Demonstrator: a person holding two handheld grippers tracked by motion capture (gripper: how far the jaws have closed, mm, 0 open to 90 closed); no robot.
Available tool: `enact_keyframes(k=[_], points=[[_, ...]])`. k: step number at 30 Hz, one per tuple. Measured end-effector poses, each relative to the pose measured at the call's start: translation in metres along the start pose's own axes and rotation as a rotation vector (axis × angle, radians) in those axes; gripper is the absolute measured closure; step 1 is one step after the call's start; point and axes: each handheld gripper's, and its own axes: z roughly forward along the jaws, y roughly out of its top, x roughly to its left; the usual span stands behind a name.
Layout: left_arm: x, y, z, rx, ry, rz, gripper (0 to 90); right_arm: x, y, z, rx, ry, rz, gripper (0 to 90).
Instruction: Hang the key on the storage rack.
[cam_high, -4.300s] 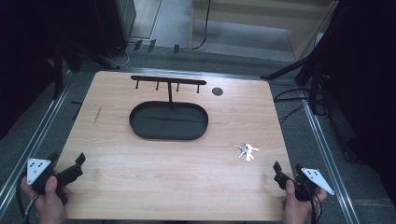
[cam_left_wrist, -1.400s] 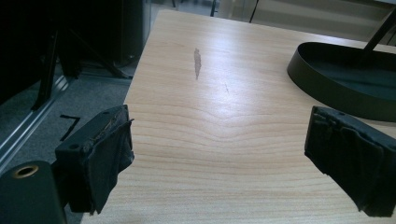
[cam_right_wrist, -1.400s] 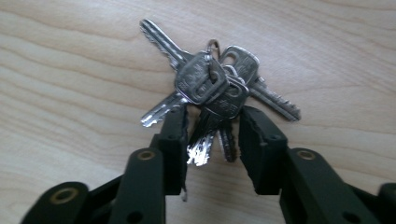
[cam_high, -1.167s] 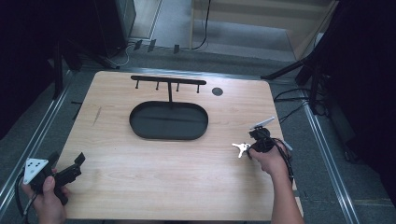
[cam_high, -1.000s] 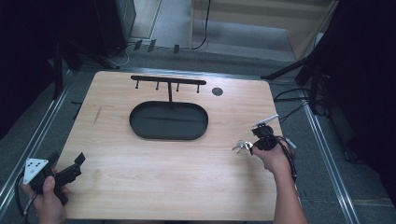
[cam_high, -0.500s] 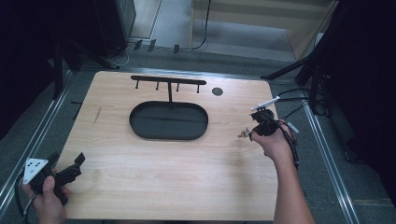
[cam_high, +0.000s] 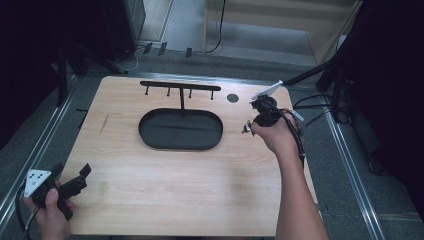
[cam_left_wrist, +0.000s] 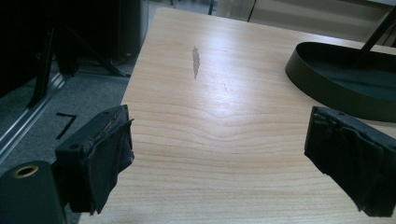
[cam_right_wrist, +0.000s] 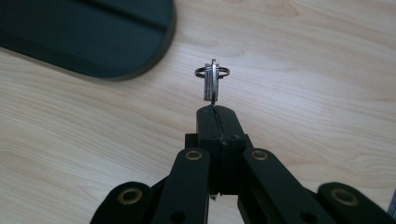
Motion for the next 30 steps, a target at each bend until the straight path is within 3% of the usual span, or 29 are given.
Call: enact_keyframes(k=[5, 13, 23, 30], points=[[0.0, 0.0, 0.0, -0.003, -0.004, -0.002, 7.9, 0.026, 0.02, -0.006, -0.015, 0.004, -0.021, 90.0], [0.001, 0.0, 0.0, -0.005, -0.003, -0.006, 7.9, 0.054, 0.041, -0.014, -0.035, 0.011, -0.036, 90.0], [0.001, 0.0, 0.0, -0.008, -0.006, -0.009, 7.9, 0.08, 0.062, -0.021, -0.043, 0.005, -0.051, 90.0], [0.001, 0.0, 0.0, -0.007, -0.016, -0.015, 7.9, 0.089, 0.071, -0.023, -0.059, 0.002, -0.056, 90.0]])
